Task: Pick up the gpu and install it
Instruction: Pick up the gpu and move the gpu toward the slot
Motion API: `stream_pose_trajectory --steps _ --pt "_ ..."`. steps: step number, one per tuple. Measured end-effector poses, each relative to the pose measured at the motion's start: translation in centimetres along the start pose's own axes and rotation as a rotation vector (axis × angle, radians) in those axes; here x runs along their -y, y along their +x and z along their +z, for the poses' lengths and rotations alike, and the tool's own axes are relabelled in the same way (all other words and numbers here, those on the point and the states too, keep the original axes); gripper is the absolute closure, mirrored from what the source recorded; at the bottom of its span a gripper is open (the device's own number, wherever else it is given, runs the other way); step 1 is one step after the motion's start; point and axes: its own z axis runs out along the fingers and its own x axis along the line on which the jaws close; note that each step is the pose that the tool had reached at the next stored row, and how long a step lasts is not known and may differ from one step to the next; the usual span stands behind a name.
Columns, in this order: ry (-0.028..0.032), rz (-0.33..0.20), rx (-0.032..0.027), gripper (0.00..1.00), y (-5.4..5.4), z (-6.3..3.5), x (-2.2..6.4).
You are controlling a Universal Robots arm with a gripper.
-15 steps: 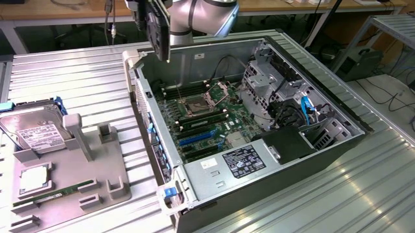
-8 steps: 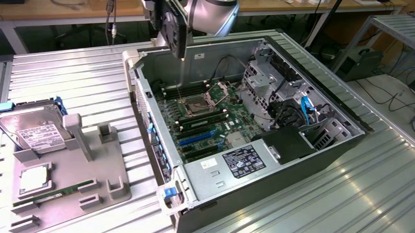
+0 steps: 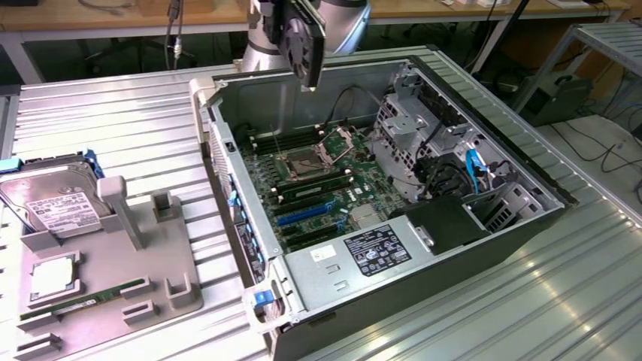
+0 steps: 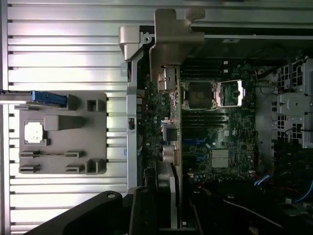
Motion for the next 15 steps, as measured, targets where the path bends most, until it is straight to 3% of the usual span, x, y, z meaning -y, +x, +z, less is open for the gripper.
stream_pose_trajectory --steps 10,15 --pt "0.0 0.0 0.0 0.71 -1.8 1.46 0.08" --pt "0.0 0.0 -0.0001 0.71 -4.6 2.41 0.12"
